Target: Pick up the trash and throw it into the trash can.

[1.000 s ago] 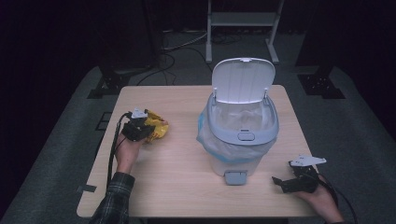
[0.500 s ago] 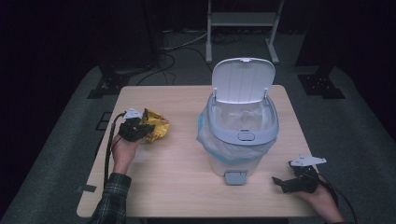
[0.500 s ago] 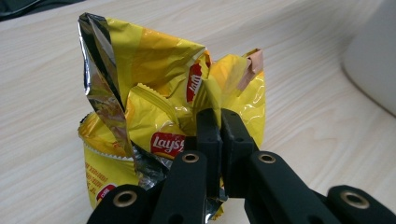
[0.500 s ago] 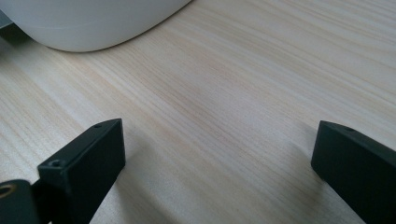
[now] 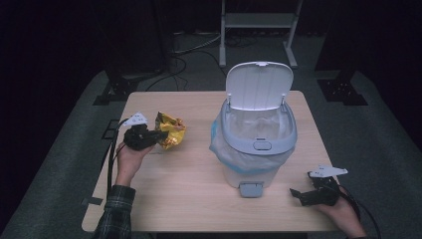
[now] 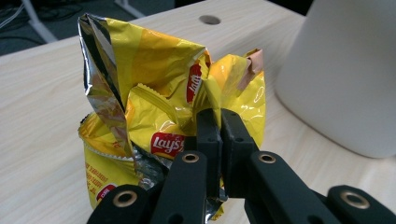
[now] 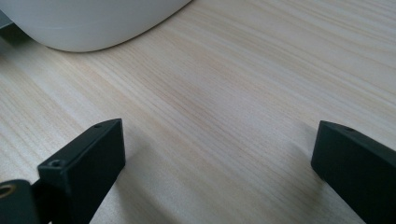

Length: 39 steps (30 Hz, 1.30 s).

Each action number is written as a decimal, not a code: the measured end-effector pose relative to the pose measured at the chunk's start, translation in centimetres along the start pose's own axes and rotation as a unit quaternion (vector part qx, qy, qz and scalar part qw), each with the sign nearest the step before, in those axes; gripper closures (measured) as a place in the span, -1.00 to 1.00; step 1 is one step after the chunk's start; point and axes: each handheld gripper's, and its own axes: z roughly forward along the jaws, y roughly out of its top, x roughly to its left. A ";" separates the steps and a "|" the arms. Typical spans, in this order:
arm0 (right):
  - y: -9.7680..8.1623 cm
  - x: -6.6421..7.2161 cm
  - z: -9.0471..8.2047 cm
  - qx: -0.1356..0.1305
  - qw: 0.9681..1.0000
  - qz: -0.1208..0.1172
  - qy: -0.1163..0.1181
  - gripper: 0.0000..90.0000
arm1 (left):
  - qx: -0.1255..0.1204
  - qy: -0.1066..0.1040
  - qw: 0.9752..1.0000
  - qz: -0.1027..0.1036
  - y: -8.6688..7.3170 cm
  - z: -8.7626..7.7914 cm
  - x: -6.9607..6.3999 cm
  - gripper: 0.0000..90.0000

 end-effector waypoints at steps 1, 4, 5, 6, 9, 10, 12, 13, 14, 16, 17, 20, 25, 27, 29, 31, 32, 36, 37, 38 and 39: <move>0.0 0.0 0.0 0.000 1.000 0.000 0.000 -0.96 | 0.000 0.000 1.000 0.000 0.0 0.0 0.0 0.95; 0.0 0.0 0.0 0.000 1.000 0.000 0.000 -0.96 | -0.010 -0.012 1.000 0.002 0.4 -0.3 -0.2 0.95; 0.0 0.0 0.0 0.000 1.000 0.000 0.000 -0.96 | -0.018 -0.024 1.000 -0.001 0.5 -0.6 -0.3 0.95; 0.0 0.0 0.0 0.000 1.000 0.000 0.000 -0.96 | -0.018 -0.024 1.000 -0.001 0.5 -0.6 -0.3 0.95; 0.0 0.0 0.0 0.000 1.000 0.000 0.000 -0.96 | -0.028 -0.037 0.999 0.001 0.9 -0.9 -0.5 0.95; 0.0 0.0 0.0 0.000 1.000 0.000 0.000 -0.96 | -0.028 -0.037 0.999 0.001 0.9 -0.9 -0.5 0.95; 0.0 0.0 0.0 0.000 1.000 0.000 0.000 -0.96 | -0.033 -0.045 0.998 0.002 1.1 -1.1 -0.6 0.95; 0.0 0.0 0.0 0.000 1.000 0.000 0.000 -0.96 | -0.036 -0.053 0.998 0.004 1.3 -1.3 -0.7 0.95; 0.0 0.0 0.0 0.000 1.000 0.000 0.000 -0.96 | -0.036 -0.053 0.998 0.004 1.3 -1.3 -0.7 0.95; 0.0 0.0 0.0 0.000 1.000 0.000 0.000 -0.96 | -0.042 -0.060 0.997 0.006 1.5 -1.5 -0.9 0.95; 0.0 0.0 0.0 0.000 1.000 0.000 0.000 -0.96 | -0.045 -0.064 0.997 0.008 1.7 -1.7 -1.0 0.95; 0.0 0.0 0.0 0.000 1.000 0.000 0.000 -0.96 | -0.055 -0.073 0.996 0.010 2.1 -2.1 -1.4 0.95; 0.0 0.0 0.0 0.000 1.000 0.000 0.000 -0.96 | -0.066 -0.087 0.994 0.015 2.8 -2.7 -1.9 0.94; 0.0 0.0 0.0 0.000 1.000 0.000 0.000 -0.96 | -0.073 -0.095 0.993 0.016 3.1 -2.9 -2.2 0.94; 0.0 0.0 0.0 0.000 1.000 0.000 0.000 -0.96 | -0.075 -0.101 0.992 0.015 3.4 -3.2 -2.5 0.94; 0.0 0.0 0.0 0.000 1.000 0.000 0.000 -0.96 | -0.083 -0.110 0.990 0.015 3.9 -3.5 -2.8 0.94; 0.0 0.0 0.0 0.000 1.000 0.000 0.000 -0.96 | -0.083 -0.110 0.990 0.015 3.9 -3.5 -2.8 0.94; 0.0 0.0 0.0 0.000 1.000 0.000 0.000 -0.96 | -0.091 -0.120 0.988 0.023 4.7 -4.1 -3.3 0.94; 0.0 0.0 0.0 0.000 1.000 0.000 0.000 -0.96 | -0.091 -0.121 0.988 0.028 4.9 -4.3 -3.5 0.94; 0.0 0.0 0.0 0.000 1.000 0.000 0.000 -0.96 | -0.095 -0.127 0.987 0.029 5.2 -4.5 -3.8 0.94; 0.0 0.0 0.0 0.000 1.000 0.000 0.000 -0.96 | -0.095 -0.127 0.987 0.029 5.2 -4.5 -3.8 0.94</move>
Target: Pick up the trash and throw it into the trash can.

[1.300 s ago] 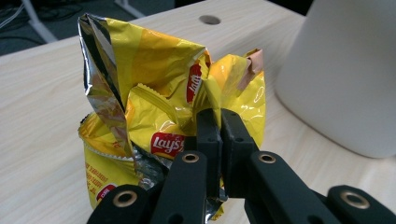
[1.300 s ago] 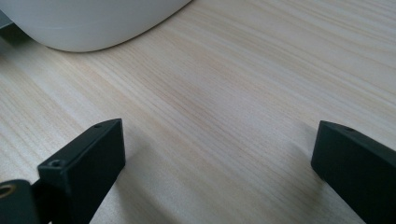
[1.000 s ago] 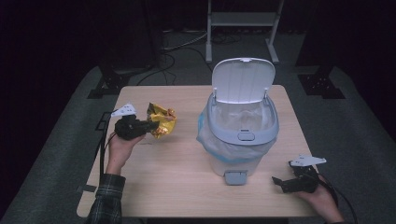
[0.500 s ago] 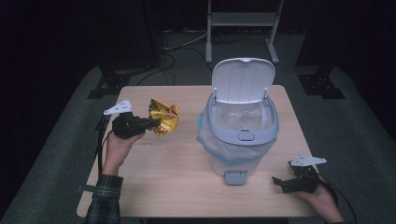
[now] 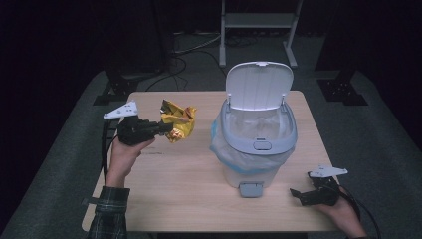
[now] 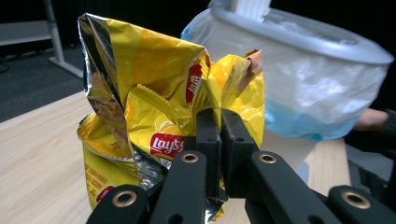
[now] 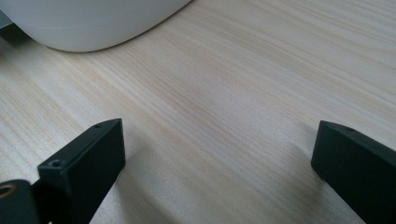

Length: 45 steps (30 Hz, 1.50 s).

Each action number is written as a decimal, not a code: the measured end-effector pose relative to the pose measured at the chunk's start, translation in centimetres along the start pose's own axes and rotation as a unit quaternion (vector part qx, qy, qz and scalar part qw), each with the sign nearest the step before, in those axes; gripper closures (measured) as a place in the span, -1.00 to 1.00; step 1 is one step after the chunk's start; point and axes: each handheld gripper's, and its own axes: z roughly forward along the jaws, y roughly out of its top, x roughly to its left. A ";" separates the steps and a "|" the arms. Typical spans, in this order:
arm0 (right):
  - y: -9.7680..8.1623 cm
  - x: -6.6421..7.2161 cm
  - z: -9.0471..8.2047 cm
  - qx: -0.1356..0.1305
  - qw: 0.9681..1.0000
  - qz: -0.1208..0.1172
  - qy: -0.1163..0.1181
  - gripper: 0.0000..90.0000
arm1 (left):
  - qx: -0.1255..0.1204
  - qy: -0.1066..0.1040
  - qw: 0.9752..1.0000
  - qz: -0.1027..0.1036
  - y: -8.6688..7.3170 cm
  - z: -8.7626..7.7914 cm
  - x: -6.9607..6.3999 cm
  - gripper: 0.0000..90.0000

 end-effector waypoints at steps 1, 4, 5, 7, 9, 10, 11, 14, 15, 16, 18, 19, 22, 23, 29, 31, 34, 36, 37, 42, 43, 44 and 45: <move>0.0 0.0 0.0 0.000 1.000 0.000 0.000 -0.96 | -0.001 -0.001 1.000 0.003 0.2 0.0 -0.1 0.94; 0.0 0.0 0.0 0.000 1.000 0.000 0.000 -0.96 | -0.010 -0.010 1.000 0.005 0.6 -0.3 -0.4 0.94; 0.0 0.0 0.0 0.000 1.000 0.000 0.000 -0.96 | -0.012 -0.011 1.000 0.005 0.8 -0.4 -0.5 0.94; 0.0 0.0 0.0 0.000 1.000 0.000 0.000 -0.96 | -0.016 -0.018 1.000 0.008 1.2 -0.5 -0.7 0.94; 0.0 0.0 0.0 0.000 1.000 0.000 0.000 -0.96 | -0.024 -0.026 0.999 0.011 1.6 -0.7 -0.9 0.94; 0.0 0.0 0.0 0.000 1.000 0.000 0.000 -0.96 | -0.029 -0.032 0.999 0.015 2.1 -0.8 -1.2 0.94; 0.0 0.0 0.0 0.000 1.000 0.000 0.000 -0.96 | -0.032 -0.035 0.999 0.016 2.3 -0.9 -1.3 0.94; 0.0 0.0 0.0 0.000 1.000 0.000 0.000 -0.96 | -0.038 -0.042 0.998 0.019 2.9 -1.1 -1.6 0.94; 0.0 0.0 0.0 0.000 1.000 0.000 0.000 -0.96 | -0.039 -0.045 0.998 0.020 3.1 -1.1 -1.7 0.94; 0.0 0.0 0.0 0.000 1.000 0.000 0.000 -0.96 | -0.042 -0.049 0.998 0.022 3.6 -1.2 -1.9 0.94; 0.0 0.0 0.0 0.000 1.000 0.000 0.000 -0.96 | -0.047 -0.056 0.997 0.024 4.1 -1.2 -2.0 0.94; 0.0 0.0 0.0 0.000 1.000 0.000 0.000 -0.96 | -0.047 -0.056 0.997 0.024 4.1 -1.2 -2.0 0.94; 0.0 0.0 0.0 0.000 1.000 0.000 0.000 -0.96 | -0.055 -0.070 0.996 0.028 5.0 -1.0 -2.4 0.94; 0.0 0.0 0.0 0.000 1.000 0.000 0.000 -0.96 | -0.055 -0.070 0.996 0.028 5.0 -1.0 -2.4 0.94; 0.0 0.0 0.0 0.000 1.000 0.000 0.000 -0.96 | -0.061 -0.090 0.993 0.039 6.5 -0.5 -2.9 0.94; 0.0 0.0 0.0 0.000 1.000 0.000 0.000 -0.96 | -0.065 -0.102 0.992 0.042 7.0 -0.3 -3.1 0.94; 0.0 0.0 0.0 0.000 1.000 0.000 0.000 -0.96 | -0.066 -0.118 0.990 0.050 8.0 0.2 -3.5 0.94; 0.0 0.0 0.0 0.000 1.000 0.000 0.000 -0.96 | -0.065 -0.124 0.989 0.054 8.3 0.3 -3.7 0.94; 0.0 0.0 0.0 0.000 1.000 0.000 0.000 -0.96 | -0.066 -0.127 0.988 0.055 8.5 0.5 -3.8 0.95; 0.0 0.0 0.0 0.000 1.000 0.000 0.000 -0.96 | -0.065 -0.146 0.985 0.065 9.8 1.5 -4.3 0.94; 0.0 0.0 0.0 0.000 1.000 0.000 0.000 -0.96 | -0.066 -0.148 0.985 0.066 10.0 1.7 -4.4 0.94; 0.0 0.0 0.0 0.000 1.000 0.000 0.000 -0.96 | -0.066 -0.153 0.984 0.068 10.3 2.0 -4.5 0.94; 0.0 0.0 0.0 0.000 1.000 0.000 0.000 -0.96 | -0.066 -0.155 0.983 0.068 10.4 2.2 -4.6 0.94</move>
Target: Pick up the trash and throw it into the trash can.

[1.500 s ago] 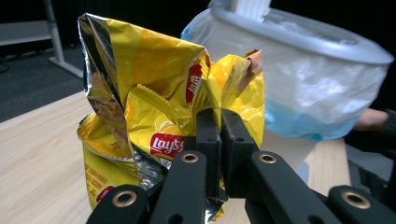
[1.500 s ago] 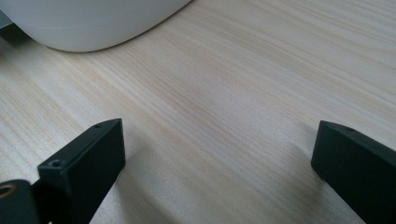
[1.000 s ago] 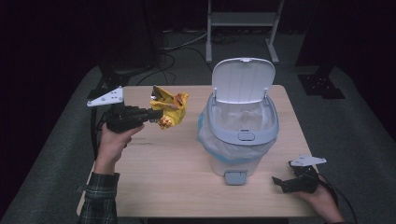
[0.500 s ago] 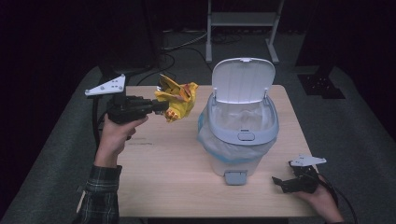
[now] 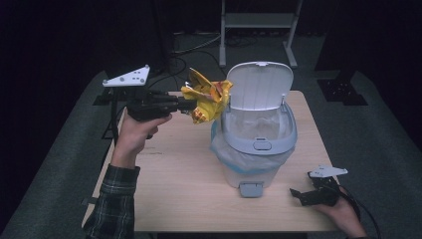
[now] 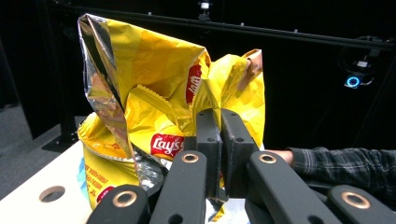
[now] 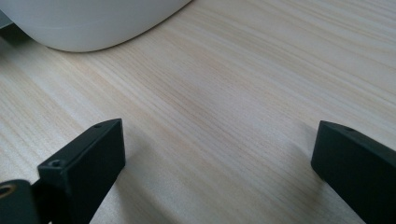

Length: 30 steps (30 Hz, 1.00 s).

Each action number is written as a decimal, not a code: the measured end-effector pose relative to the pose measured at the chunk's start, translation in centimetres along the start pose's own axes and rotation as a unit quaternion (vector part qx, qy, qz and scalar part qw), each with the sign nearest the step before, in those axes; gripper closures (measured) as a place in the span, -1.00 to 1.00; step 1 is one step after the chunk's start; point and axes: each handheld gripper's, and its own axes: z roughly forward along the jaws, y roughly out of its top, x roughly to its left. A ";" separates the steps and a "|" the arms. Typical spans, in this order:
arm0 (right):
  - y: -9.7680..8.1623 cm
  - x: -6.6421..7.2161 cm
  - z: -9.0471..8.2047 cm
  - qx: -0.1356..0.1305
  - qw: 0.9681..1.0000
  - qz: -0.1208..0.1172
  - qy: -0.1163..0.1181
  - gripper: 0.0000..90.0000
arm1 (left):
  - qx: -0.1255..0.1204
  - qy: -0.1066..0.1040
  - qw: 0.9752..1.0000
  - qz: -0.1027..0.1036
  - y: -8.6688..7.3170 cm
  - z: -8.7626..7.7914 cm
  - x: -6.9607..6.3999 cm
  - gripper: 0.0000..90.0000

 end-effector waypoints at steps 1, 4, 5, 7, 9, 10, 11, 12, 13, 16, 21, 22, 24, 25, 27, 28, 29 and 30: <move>0.0 0.0 0.0 0.000 1.000 0.000 0.000 -0.96 | -0.002 -0.004 1.000 0.001 0.3 0.5 0.1 0.94; 0.0 0.0 0.0 0.000 1.000 0.000 0.000 -0.96 | -0.001 -0.011 1.000 0.003 0.7 1.2 0.2 0.94; 0.0 0.0 0.0 0.000 1.000 0.000 0.000 -0.96 | -0.002 -0.013 1.000 0.004 0.8 1.5 0.2 0.94; 0.0 0.0 0.0 0.000 1.000 0.000 0.000 -0.96 | 0.000 -0.018 1.000 0.006 1.1 2.1 0.3 0.94; 0.0 0.0 0.0 0.000 1.000 0.000 0.000 -0.96 | 0.001 -0.023 1.000 0.007 1.3 2.8 0.3 0.94; 0.0 0.0 0.0 0.000 1.000 0.000 0.000 -0.96 | 0.001 -0.026 1.000 0.008 1.3 3.1 0.3 0.94; 0.0 0.0 0.0 0.000 1.000 0.000 0.000 -0.96 | 0.006 -0.027 1.000 0.010 1.5 3.7 0.4 0.94; 0.0 0.0 0.0 0.000 1.000 0.000 0.000 -0.96 | 0.006 -0.027 1.000 0.010 1.5 3.7 0.4 0.94; 0.0 0.0 0.0 0.000 1.000 0.000 0.000 -0.96 | 0.007 -0.031 0.999 0.011 1.5 4.0 0.5 0.94; 0.0 0.0 0.0 0.000 1.000 0.000 0.000 -0.96 | 0.006 -0.038 0.999 0.010 1.6 5.2 0.6 0.94; 0.0 0.0 0.0 0.000 1.000 0.000 0.000 -0.96 | 0.009 -0.049 0.999 0.011 1.7 6.8 0.8 0.94; 0.0 0.0 0.0 0.000 1.000 0.000 0.000 -0.96 | 0.010 -0.051 0.999 0.010 1.6 7.1 0.8 0.94; 0.0 0.0 0.0 0.000 1.000 0.000 0.000 -0.96 | 0.012 -0.055 0.998 0.009 1.5 7.8 1.0 0.94; 0.0 0.0 0.0 0.000 1.000 0.000 0.000 -0.96 | 0.014 -0.057 0.998 0.009 1.5 8.1 1.0 0.94; 0.0 0.0 0.0 0.000 1.000 0.000 0.000 -0.96 | 0.014 -0.060 0.998 0.008 1.4 8.8 1.1 0.94; 0.0 0.0 0.0 0.000 1.000 0.000 0.000 -0.96 | 0.015 -0.063 0.998 0.007 1.3 9.1 1.2 0.94; 0.0 0.0 0.0 0.000 1.000 0.000 0.000 -0.96 | 0.016 -0.064 0.998 0.008 1.3 9.4 1.3 0.94; 0.0 0.0 0.0 0.000 1.000 0.000 0.000 -0.96 | 0.018 -0.067 0.998 0.006 1.2 9.8 1.3 0.93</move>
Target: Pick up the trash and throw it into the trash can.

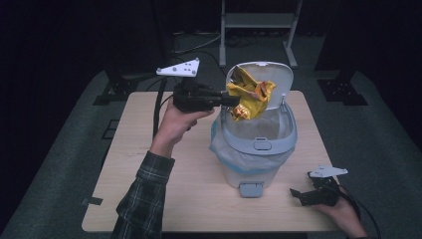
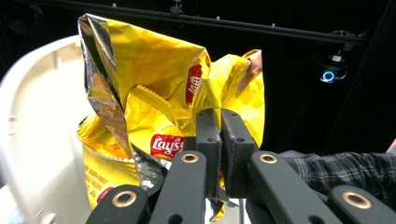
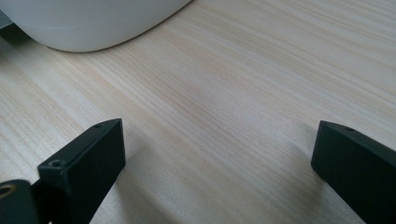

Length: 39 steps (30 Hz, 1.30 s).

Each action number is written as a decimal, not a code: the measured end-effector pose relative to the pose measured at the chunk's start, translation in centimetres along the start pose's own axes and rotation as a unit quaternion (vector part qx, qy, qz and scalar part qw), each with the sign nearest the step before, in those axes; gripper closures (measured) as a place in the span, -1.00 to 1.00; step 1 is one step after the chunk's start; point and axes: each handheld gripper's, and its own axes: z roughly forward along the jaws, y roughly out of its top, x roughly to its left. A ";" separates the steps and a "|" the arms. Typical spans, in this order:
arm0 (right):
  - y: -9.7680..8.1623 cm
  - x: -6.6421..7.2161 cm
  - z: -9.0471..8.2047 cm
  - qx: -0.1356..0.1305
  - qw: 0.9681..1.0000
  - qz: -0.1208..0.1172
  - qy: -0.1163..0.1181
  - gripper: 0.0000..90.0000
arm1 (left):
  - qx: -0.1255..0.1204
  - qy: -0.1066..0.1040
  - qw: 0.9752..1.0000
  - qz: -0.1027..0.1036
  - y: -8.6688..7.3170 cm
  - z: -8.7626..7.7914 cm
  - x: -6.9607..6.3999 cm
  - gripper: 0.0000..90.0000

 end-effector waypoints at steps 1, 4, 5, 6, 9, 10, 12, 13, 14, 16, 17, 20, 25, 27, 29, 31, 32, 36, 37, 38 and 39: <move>0.0 0.0 0.0 0.000 1.000 0.000 0.000 -0.96 | 0.001 -0.001 1.000 -0.001 -0.1 0.3 0.1 0.93; 0.0 0.0 0.0 0.000 1.000 -0.002 0.002 -0.96 | 0.009 -0.006 1.000 -0.004 -0.5 1.4 0.4 0.93; 0.0 0.0 0.0 0.000 1.000 -0.002 0.003 -0.96 | 0.014 -0.007 1.000 -0.005 -0.6 1.8 0.5 0.92; 0.0 0.0 0.0 0.000 1.000 -0.003 0.003 -0.96 | 0.016 -0.007 1.000 -0.004 -0.7 2.0 0.6 0.92; 0.0 0.0 0.0 0.000 1.000 -0.002 0.003 -0.96 | 0.019 -0.008 1.000 -0.007 -1.0 2.7 0.9 0.91; 0.0 0.0 0.0 0.000 1.000 -0.002 0.003 -0.96 | 0.019 -0.008 1.000 -0.008 -1.1 2.8 1.0 0.90; 0.0 0.0 0.0 0.000 1.000 -0.002 0.003 -0.96 | 0.020 -0.008 1.000 -0.011 -1.2 3.1 1.1 0.85; 0.0 0.0 0.0 0.000 1.000 -0.002 0.003 -0.96 | 0.022 -0.007 1.000 -0.011 -1.2 3.2 1.2 0.83; 0.0 0.0 0.0 0.000 1.000 -0.002 0.003 -0.96 | 0.022 -0.006 1.000 -0.012 -1.2 3.3 1.2 0.82; 0.0 0.0 0.0 0.000 1.000 -0.002 0.003 -0.96 | 0.024 -0.004 1.000 -0.011 -1.3 3.4 1.2 0.81; 0.0 0.0 0.0 0.000 1.000 -0.002 0.003 -0.96 | 0.024 -0.003 1.000 -0.010 -1.3 3.4 1.3 0.81; 0.0 0.0 0.0 0.000 1.000 -0.002 0.003 -0.96 | 0.023 -0.002 1.000 -0.011 -1.3 3.4 1.3 0.79; 0.0 0.0 0.0 0.000 1.000 -0.002 0.003 -0.96 | 0.024 0.006 1.000 -0.011 -1.4 2.9 1.2 0.73; 0.0 0.0 0.0 0.000 1.000 -0.002 0.003 -0.96 | 0.023 0.010 1.000 -0.013 -1.5 2.6 1.2 0.70; 0.0 0.0 0.0 0.000 1.000 -0.002 0.003 -0.96 | 0.023 0.018 0.999 -0.014 -1.6 2.1 1.3 0.68; 0.0 0.0 0.0 0.000 1.000 -0.003 0.003 -0.96 | 0.024 0.023 0.999 -0.016 -1.7 1.7 1.3 0.68; 0.0 0.0 0.0 0.000 1.000 -0.002 0.003 -0.96 | 0.026 0.027 0.999 -0.015 -1.7 1.5 1.3 0.68; 0.0 0.0 0.0 0.000 1.000 -0.002 0.003 -0.96 | 0.030 0.039 0.999 -0.013 -1.7 0.5 1.3 0.69; 0.0 0.0 0.0 0.000 1.000 -0.002 0.003 -0.96 | 0.031 0.041 0.999 -0.012 -1.7 0.3 1.3 0.73; 0.0 0.0 0.0 0.000 1.000 -0.002 0.003 -0.96 | 0.029 0.043 0.999 -0.012 -1.7 0.0 1.3 0.80; 0.0 0.0 0.0 0.000 1.000 -0.002 0.003 -0.96 | 0.029 0.045 0.999 -0.010 -1.7 -0.3 1.4 0.85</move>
